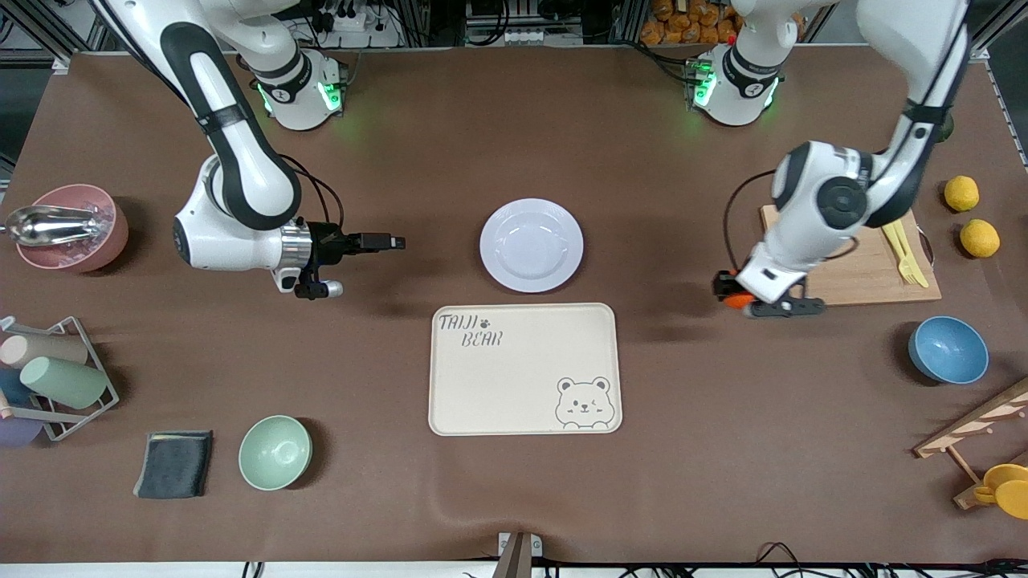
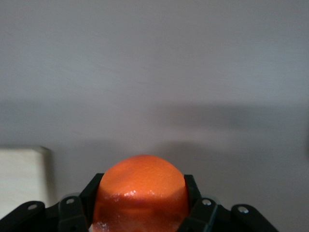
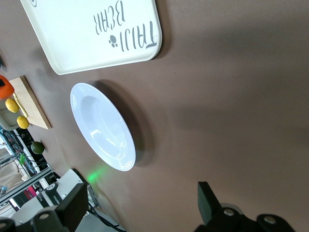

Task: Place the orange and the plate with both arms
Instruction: 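Carry the orange to the white plate with the left gripper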

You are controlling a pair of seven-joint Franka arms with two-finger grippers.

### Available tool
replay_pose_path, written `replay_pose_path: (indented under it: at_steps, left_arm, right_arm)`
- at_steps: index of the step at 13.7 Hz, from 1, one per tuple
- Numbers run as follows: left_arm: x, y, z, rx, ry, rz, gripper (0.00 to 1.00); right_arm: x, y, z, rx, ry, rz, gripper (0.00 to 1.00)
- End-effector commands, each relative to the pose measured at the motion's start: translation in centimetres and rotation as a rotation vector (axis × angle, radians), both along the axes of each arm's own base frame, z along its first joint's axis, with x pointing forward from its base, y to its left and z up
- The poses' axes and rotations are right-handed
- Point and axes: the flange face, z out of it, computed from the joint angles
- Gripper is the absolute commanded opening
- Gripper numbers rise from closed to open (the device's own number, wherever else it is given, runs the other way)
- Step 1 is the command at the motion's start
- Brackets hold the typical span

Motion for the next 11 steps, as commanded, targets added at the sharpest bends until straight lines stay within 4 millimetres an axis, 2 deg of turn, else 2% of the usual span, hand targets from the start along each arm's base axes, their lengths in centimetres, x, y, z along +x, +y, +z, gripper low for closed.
replay_pose_path:
  at_steps: [1,3,5,8,11]
  left_arm:
    - [-1.8,-8.3,1.8,0.011,0.042,0.133,0.10]
    - [-3.8,-15.5,2.3,0.010,0.063,0.226,0.10]
    - [-5.6,-21.6,1.6,-0.009,0.083,0.318,0.10]
    - [-7.2,-28.2,0.1,-0.037,0.116,0.389,0.10]
    - [-8.4,-32.5,-2.5,-0.043,0.162,0.440,0.13]
  right_arm:
    - [-0.3,0.2,0.0,0.008,-0.011,-0.005,1.00]
    - [-0.3,0.2,0.0,0.008,-0.011,-0.005,1.00]
    - [-0.3,0.2,-0.1,0.007,-0.011,-0.005,1.00]
    - [-0.3,0.2,-0.3,0.006,-0.008,-0.005,1.00]
    - [-0.4,0.2,-0.3,0.006,-0.006,-0.005,1.00]
